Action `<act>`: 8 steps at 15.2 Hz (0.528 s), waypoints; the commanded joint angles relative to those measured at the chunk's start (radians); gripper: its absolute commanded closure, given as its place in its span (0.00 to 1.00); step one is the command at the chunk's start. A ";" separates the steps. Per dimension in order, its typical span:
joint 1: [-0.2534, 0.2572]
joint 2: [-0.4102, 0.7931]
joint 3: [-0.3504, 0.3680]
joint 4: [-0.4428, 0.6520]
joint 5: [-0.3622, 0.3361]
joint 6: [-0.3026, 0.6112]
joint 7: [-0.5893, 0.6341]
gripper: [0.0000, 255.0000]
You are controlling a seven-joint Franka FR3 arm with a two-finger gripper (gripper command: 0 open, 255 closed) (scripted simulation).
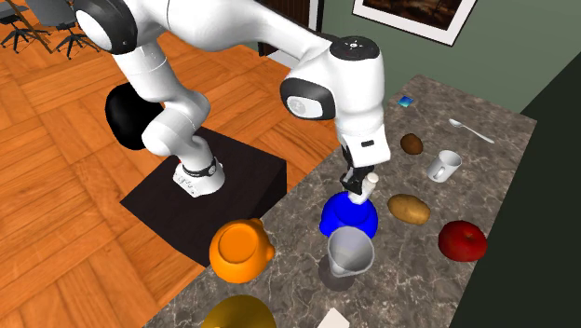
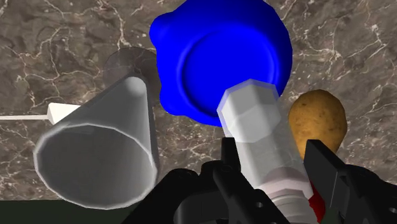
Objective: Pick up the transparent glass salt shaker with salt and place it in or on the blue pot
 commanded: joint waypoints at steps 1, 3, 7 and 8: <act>0.000 0.010 0.000 -0.017 0.002 0.028 -0.002 1.00; 0.001 0.018 0.000 -0.036 0.004 0.054 -0.005 1.00; 0.001 0.035 -0.001 -0.073 0.009 0.107 -0.010 1.00; 0.001 0.039 -0.001 -0.081 0.010 0.121 -0.011 1.00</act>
